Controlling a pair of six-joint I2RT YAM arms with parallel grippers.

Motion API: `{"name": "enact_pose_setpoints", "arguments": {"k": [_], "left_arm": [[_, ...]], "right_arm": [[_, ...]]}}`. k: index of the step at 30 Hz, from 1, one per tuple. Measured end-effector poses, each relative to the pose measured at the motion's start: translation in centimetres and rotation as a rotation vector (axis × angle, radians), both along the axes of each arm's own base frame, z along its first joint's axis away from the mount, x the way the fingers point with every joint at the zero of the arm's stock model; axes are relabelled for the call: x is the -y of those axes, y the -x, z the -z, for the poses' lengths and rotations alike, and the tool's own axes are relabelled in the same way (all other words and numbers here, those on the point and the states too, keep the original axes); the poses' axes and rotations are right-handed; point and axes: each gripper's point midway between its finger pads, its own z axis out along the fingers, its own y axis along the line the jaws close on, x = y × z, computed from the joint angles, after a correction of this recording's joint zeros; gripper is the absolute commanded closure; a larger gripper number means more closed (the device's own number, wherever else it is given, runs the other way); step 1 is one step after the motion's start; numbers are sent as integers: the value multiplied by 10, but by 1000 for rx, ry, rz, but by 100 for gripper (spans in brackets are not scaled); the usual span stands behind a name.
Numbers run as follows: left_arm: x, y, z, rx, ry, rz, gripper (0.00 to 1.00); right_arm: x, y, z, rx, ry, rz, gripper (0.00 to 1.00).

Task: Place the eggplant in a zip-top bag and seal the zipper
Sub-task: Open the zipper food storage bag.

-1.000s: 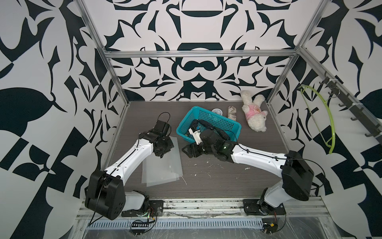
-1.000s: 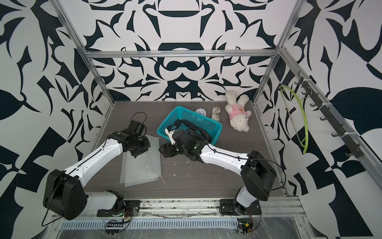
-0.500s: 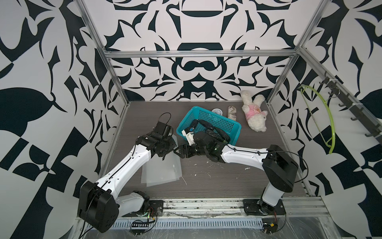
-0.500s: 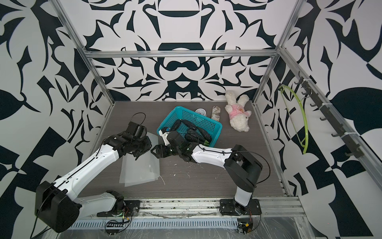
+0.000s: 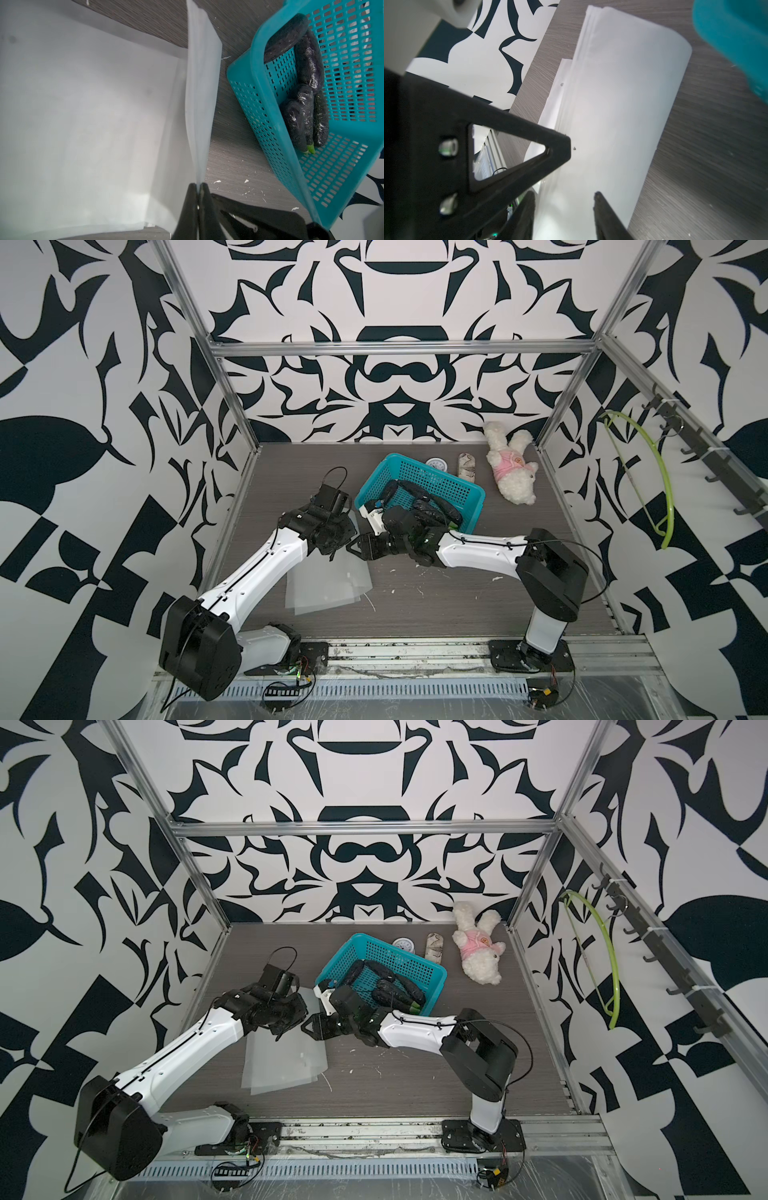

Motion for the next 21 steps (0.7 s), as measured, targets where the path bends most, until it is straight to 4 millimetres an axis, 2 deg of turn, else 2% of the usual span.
{"name": "enact_pose_setpoints", "arguments": {"k": [3,6,9,11,14,15,18,21], "left_arm": [[0,0,1,-2,0,-1,100],[1,0,2,-6,-1,-3,100],[1,-1,2,-7,0,-4,100],[1,-1,2,-7,1,-5,100],[1,-1,2,-5,2,-5,100],[1,-1,2,-5,2,-5,100],[1,-1,2,-5,2,-5,98],[2,-1,2,-5,3,-4,94]], "right_arm": [[-1,1,0,-6,-3,-5,63],[-1,2,0,-10,-5,-8,73],[-1,2,0,-12,-5,-7,75],[-1,2,0,-10,-4,-9,81],[-1,2,0,-10,-5,-8,83],[-1,2,0,-10,-5,-8,87],[-1,3,0,-7,-4,-10,91],[-1,3,0,-3,-2,-14,100]]}}
